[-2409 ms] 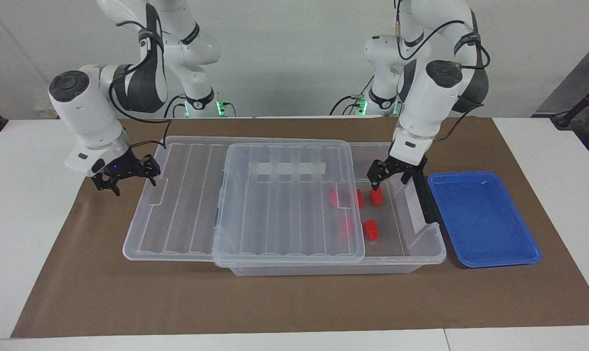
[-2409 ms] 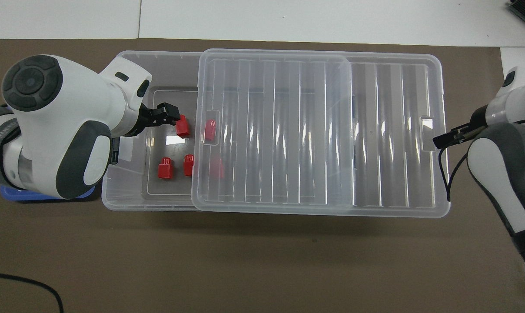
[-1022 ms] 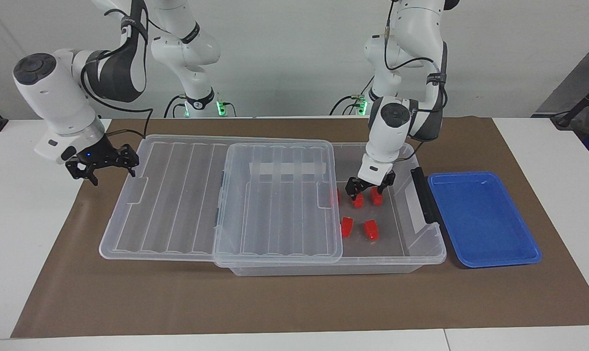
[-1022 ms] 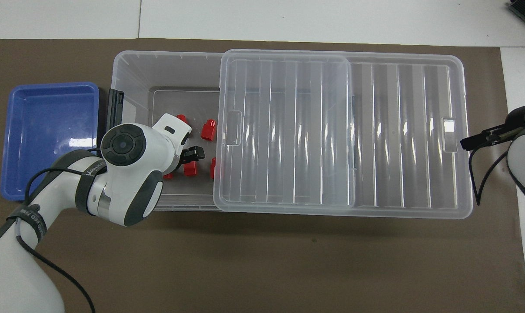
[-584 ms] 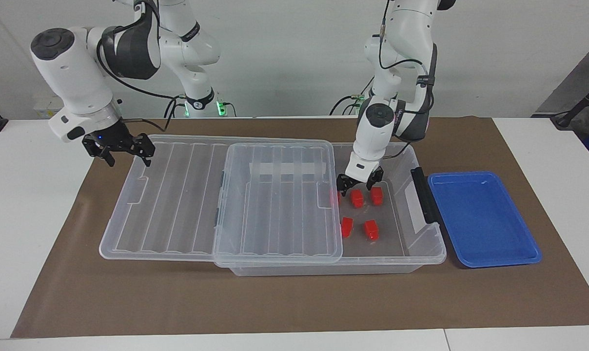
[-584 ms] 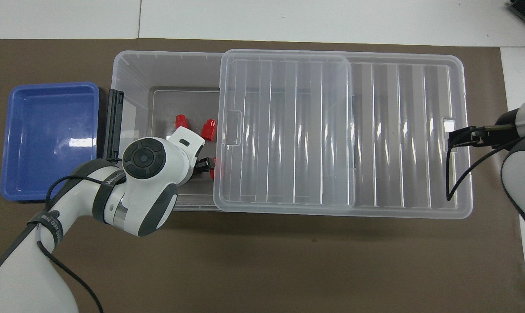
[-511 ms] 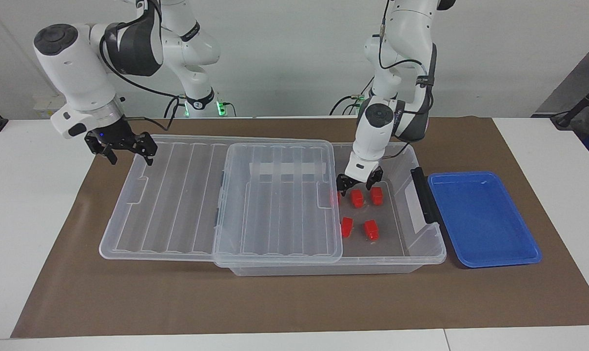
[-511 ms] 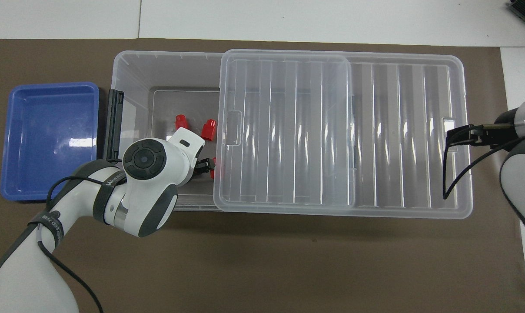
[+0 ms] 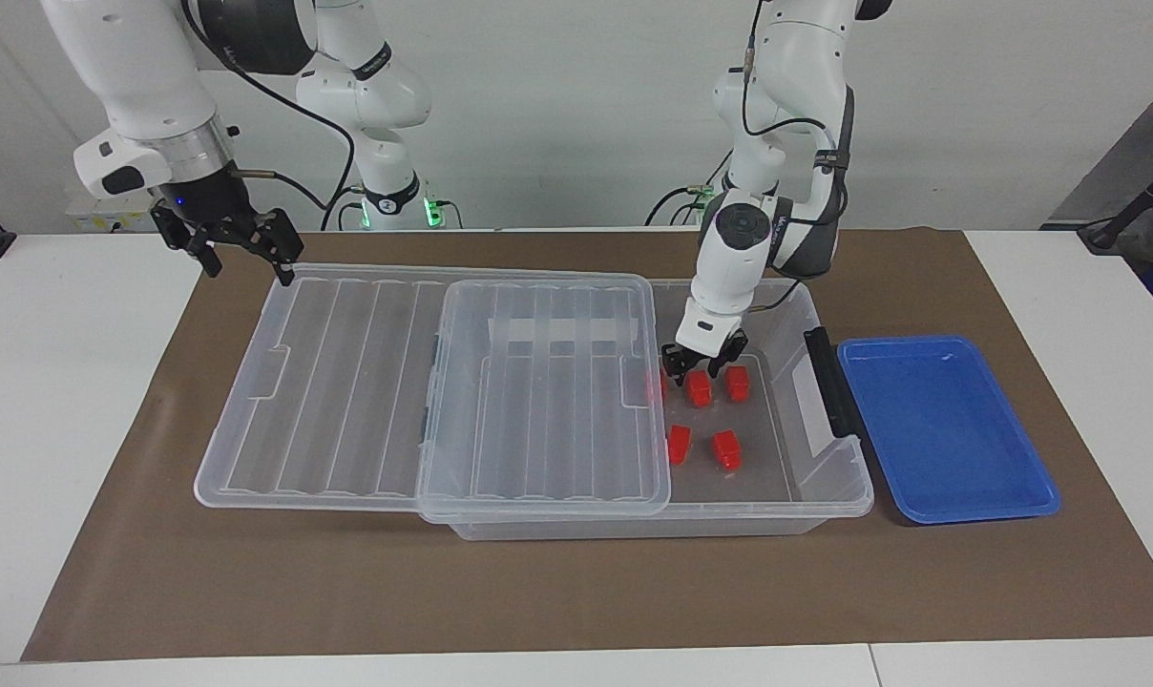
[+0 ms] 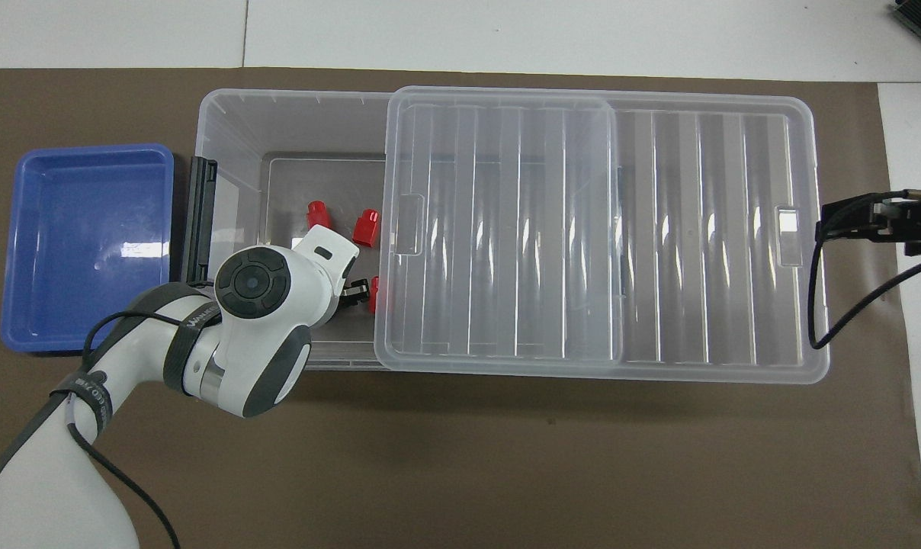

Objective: Place red block in blue tray from box
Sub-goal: 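Reach the left gripper into the box toward a red block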

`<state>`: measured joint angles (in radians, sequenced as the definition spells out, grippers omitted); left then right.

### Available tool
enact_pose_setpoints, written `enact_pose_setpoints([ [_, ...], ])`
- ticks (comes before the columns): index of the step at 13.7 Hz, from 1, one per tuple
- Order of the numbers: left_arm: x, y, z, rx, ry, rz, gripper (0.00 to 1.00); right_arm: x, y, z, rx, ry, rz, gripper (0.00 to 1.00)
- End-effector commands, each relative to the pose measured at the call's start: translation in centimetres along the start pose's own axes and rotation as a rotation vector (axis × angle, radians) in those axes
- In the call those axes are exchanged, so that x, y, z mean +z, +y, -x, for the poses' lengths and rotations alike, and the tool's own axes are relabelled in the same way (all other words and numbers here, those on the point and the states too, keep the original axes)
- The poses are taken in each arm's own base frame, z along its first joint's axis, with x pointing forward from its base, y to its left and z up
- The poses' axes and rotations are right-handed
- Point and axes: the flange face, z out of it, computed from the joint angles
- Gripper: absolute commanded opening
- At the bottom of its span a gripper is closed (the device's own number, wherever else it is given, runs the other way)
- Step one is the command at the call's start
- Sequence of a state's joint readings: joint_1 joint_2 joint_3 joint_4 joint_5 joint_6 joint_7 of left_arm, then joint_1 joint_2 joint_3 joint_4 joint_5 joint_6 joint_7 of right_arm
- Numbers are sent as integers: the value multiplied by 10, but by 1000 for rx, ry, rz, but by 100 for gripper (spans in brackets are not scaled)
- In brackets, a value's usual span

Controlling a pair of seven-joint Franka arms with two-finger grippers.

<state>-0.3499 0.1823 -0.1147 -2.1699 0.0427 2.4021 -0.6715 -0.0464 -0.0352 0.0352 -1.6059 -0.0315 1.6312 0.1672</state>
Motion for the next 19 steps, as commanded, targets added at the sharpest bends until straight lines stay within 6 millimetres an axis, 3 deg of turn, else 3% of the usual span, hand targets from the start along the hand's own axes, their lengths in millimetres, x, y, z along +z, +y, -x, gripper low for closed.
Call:
enact_pose_setpoints([
  [1, 6, -2, 4, -6, 25, 0, 56, -8, 1, -4, 22, -25, 3, 100],
  [5, 15, 1, 1, -5, 37, 13, 55, -4, 1, -5, 19, -28, 14, 100],
  [7, 15, 0, 0, -5, 39, 14, 35, 0, -1, -2, 18, -37, 12, 100],
  [10, 13, -1, -2, -7, 37, 12, 13, 8, -1, 1, 2, -51, 13, 100],
  [12, 10, -2, -5, -9, 36, 10, 10, 9, -2, 4, -1, -55, 10, 100],
  [13, 4, -4, -11, -15, 30, 0, 10, 9, -3, 4, -2, -55, 10, 100],
  [16, -50, -3, -41, -35, -7, -44, 10, 10, -3, 3, -5, -58, 11, 100],
  [19, -90, 2, -53, -58, -31, -68, 10, 11, -3, 5, -12, -64, 10, 100],
])
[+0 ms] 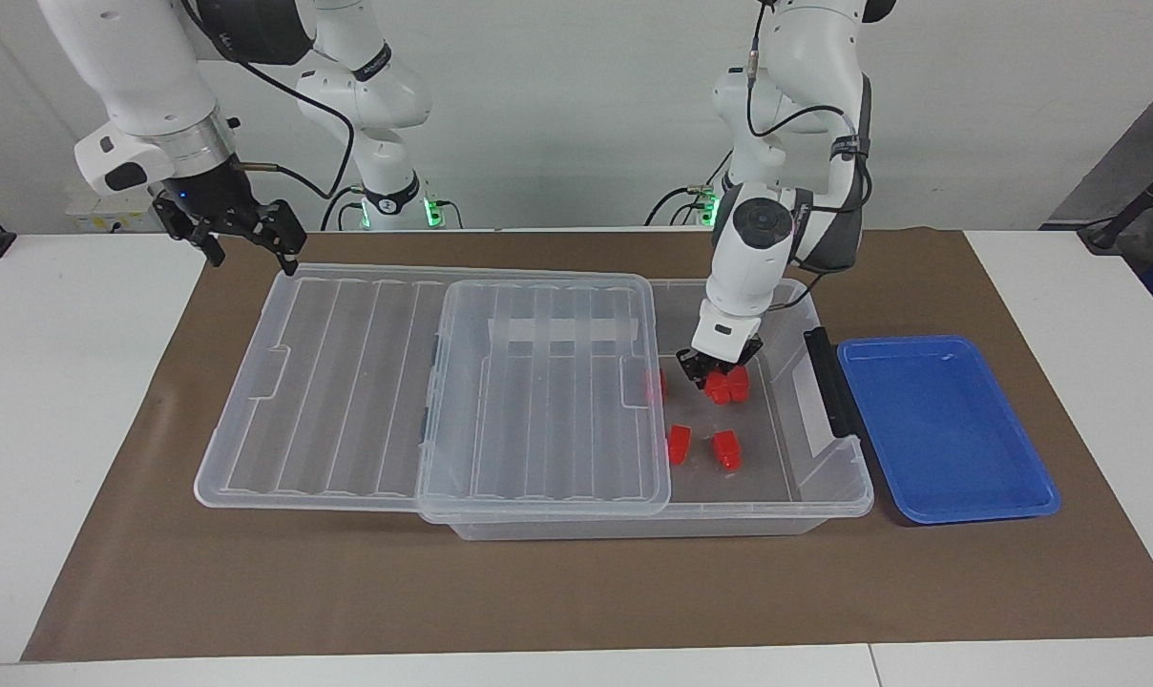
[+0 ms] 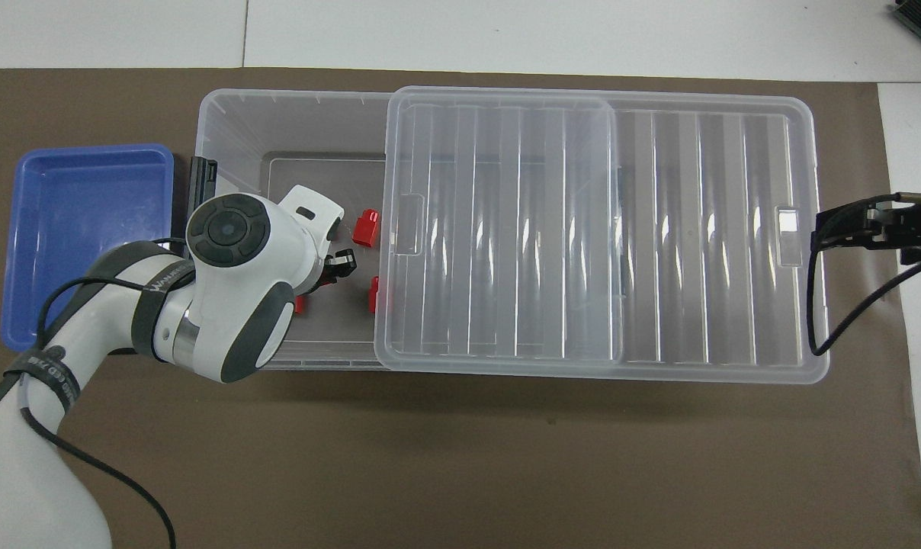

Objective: Place red block in blue tray from box
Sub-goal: 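Reach the left gripper into the box toward a red block, then grasp a red block with the left gripper and lift it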

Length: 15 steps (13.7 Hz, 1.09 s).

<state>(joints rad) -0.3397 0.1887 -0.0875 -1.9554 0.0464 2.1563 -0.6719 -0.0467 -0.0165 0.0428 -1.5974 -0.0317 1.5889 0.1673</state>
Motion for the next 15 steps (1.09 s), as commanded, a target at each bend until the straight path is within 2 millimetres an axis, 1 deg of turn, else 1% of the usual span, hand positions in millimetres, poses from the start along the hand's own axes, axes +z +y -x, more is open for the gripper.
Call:
enact_pose_setpoints([
  [1, -35, -2, -9, -19, -20, -42, 11, 2, 0, 5, -18, -15, 2, 100],
  [2, -52, -4, -11, -20, -21, -44, 11, 2, 0, 5, -27, -17, 2, 100],
  [5, -98, -28, -28, -33, -57, -68, 10, 1, 0, 5, -27, -14, 2, 100],
  [8, -140, -64, -46, 17, -117, -74, 11, 0, -1, 5, -27, -13, -3, 100],
  [10, -158, -96, -56, 54, -141, -69, 11, 0, -1, 5, -28, -13, -4, 100],
  [12, -172, -133, -64, 120, -148, -46, 11, 0, -1, 5, -27, -13, -4, 100],
  [14, -176, -167, -73, 179, -156, -18, 11, 0, -1, 5, -27, -13, -4, 100],
  [15, -174, -183, -78, 223, -156, -11, 11, 0, -2, 5, -27, -14, -6, 100],
])
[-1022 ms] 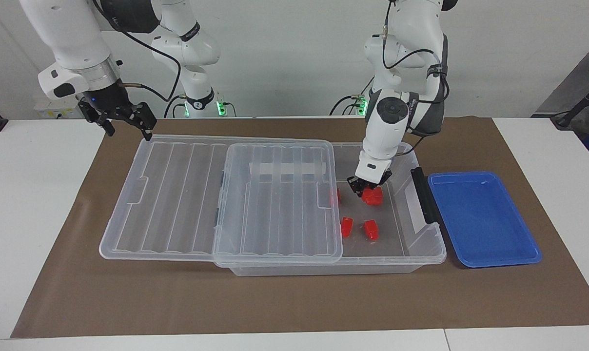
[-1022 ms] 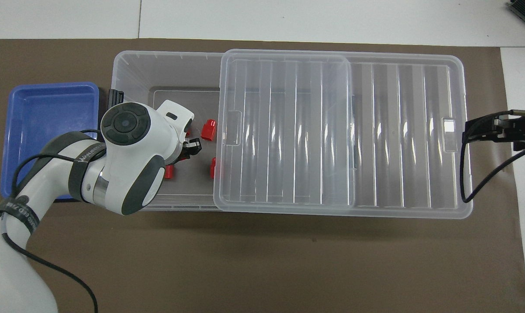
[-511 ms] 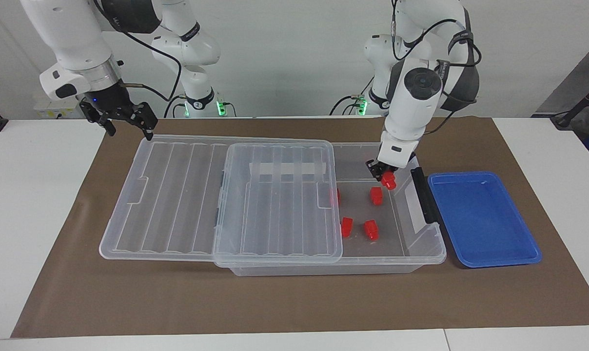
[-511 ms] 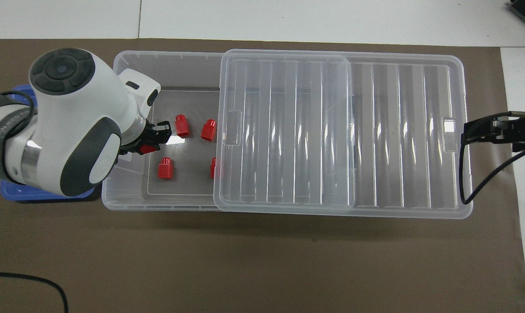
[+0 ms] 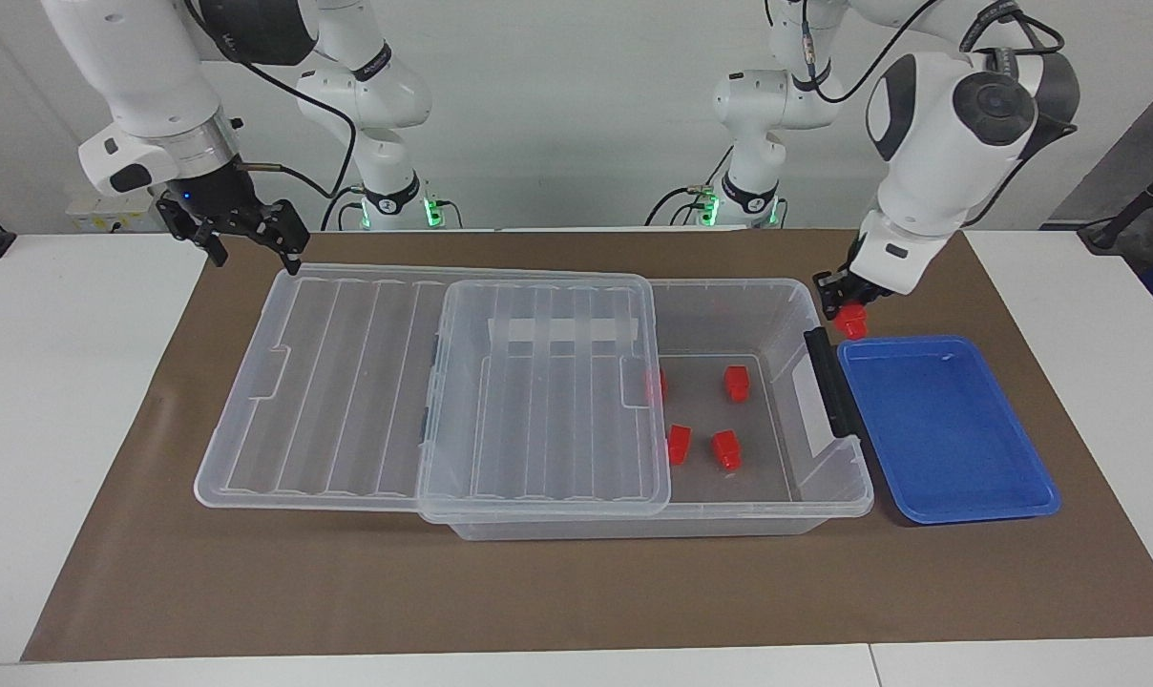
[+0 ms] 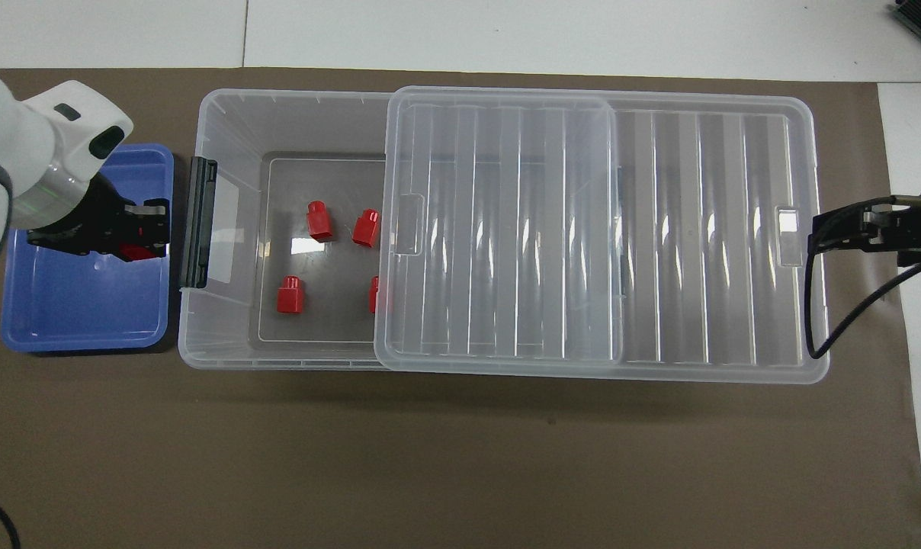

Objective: Place red block in blue tray from box
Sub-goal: 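Carry the red block over the blue tray with the left gripper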

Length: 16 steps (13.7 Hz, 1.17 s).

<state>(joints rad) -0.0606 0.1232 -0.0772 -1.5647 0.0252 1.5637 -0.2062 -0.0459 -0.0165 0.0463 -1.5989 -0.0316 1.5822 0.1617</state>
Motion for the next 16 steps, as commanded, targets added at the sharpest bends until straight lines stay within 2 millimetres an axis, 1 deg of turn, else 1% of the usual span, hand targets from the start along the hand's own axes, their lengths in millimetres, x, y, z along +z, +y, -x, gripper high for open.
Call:
enact_pose_setpoints([
  [1, 0, -47, 0, 106, -12, 29, 11, -1, 1, 4, -17, -5, -6, 100],
  [2, 3, -69, -2, 132, -7, 34, 11, -1, 1, 4, -17, -5, -6, 100],
  [5, 10, -120, -9, 112, 47, 41, 11, -1, 0, 4, -20, -6, -7, 100],
  [6, 21, -134, -8, 125, 69, 39, 11, -1, 0, 4, -19, -6, -7, 100],
  [7, 37, -151, -8, 122, 99, 36, 11, -1, 0, 4, -19, -6, -7, 100],
  [8, 52, -161, -10, 104, 119, 35, 11, -1, 0, 4, -19, -6, -7, 100],
  [10, 68, -164, -17, 97, 145, 33, 11, -1, 0, 4, -19, -6, -7, 100],
  [12, 88, -187, -20, 56, 182, 29, 11, -1, 0, 4, -19, -6, -7, 100],
  [13, 106, -194, -19, 42, 206, 26, 11, -1, 0, 4, -19, -6, -7, 100],
  [15, 134, -193, -22, 33, 244, 21, 11, -1, 0, 4, -19, -5, -6, 100],
  [16, 154, -193, -25, 33, 241, 24, 11, -1, 0, 4, -19, -5, -6, 100],
])
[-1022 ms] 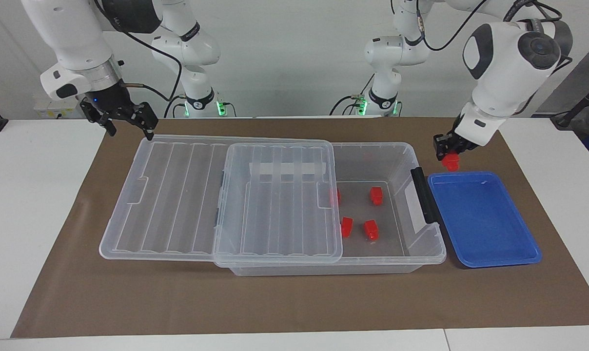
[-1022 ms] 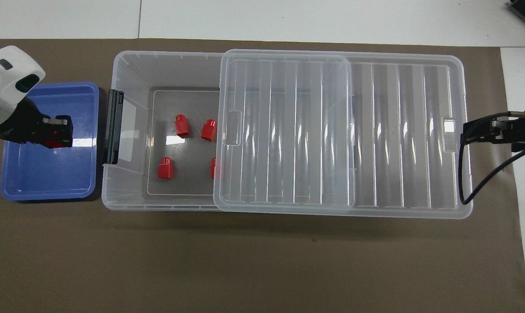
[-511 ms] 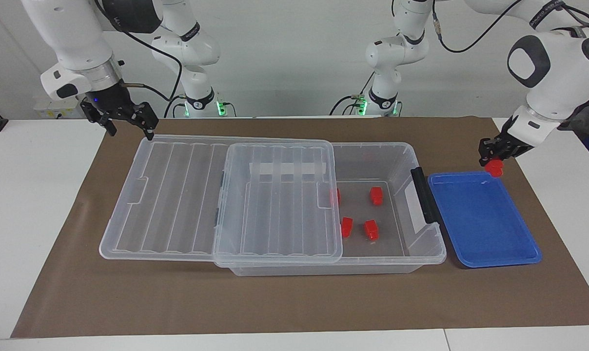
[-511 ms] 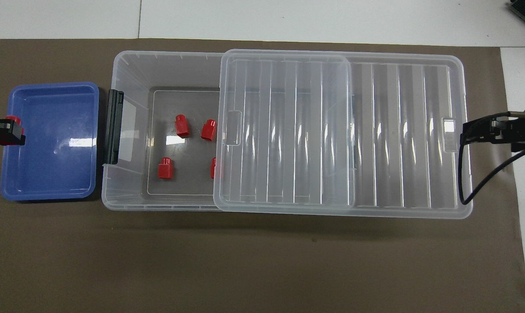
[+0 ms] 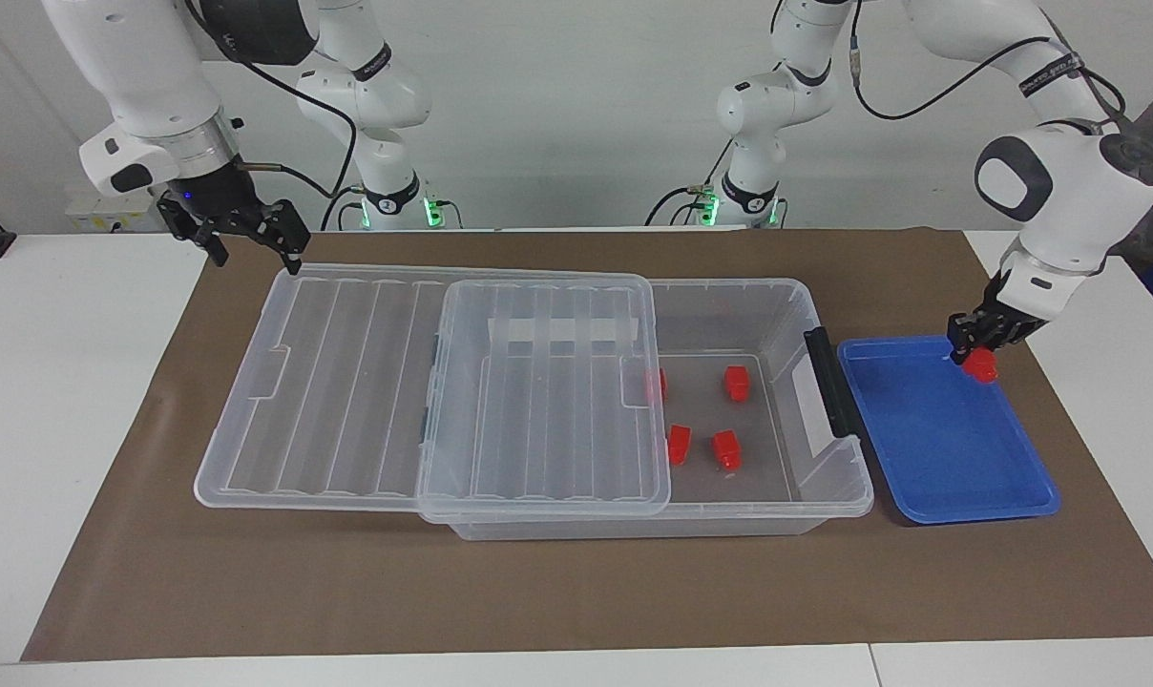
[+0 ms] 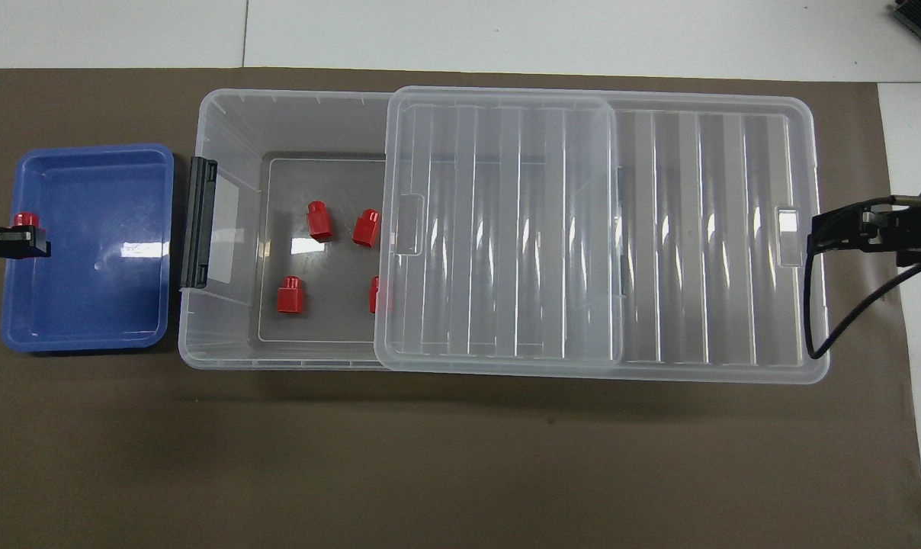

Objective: Place red block in blue tray from box
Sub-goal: 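Carry the red block over the blue tray with the left gripper, then lower the red block into the blue tray and open the left gripper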

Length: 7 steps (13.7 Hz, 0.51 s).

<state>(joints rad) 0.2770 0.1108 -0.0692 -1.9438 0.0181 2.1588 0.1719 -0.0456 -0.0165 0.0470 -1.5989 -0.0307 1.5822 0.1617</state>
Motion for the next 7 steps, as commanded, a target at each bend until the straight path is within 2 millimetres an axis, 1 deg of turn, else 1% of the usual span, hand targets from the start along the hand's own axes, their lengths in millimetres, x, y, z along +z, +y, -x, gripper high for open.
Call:
enact_pose_setpoints([
  [1, 36, 0, 8, -10, 33, 7, 11, -1, 1, 4, -19, -5, -5, 100],
  [2, 48, -1, 6, -12, 27, 10, 11, -1, 0, 4, -18, -5, -6, 100],
  [4, 58, 3, 5, -37, 15, 15, 11, -1, 0, 4, -18, -5, -6, 100],
  [6, 82, 1, 1, -84, 23, 17, 11, -1, 0, 4, -18, -5, -6, 100],
  [7, 94, 5, -1, -78, 23, 20, 11, -1, 1, 4, -18, -5, -5, 100],
])
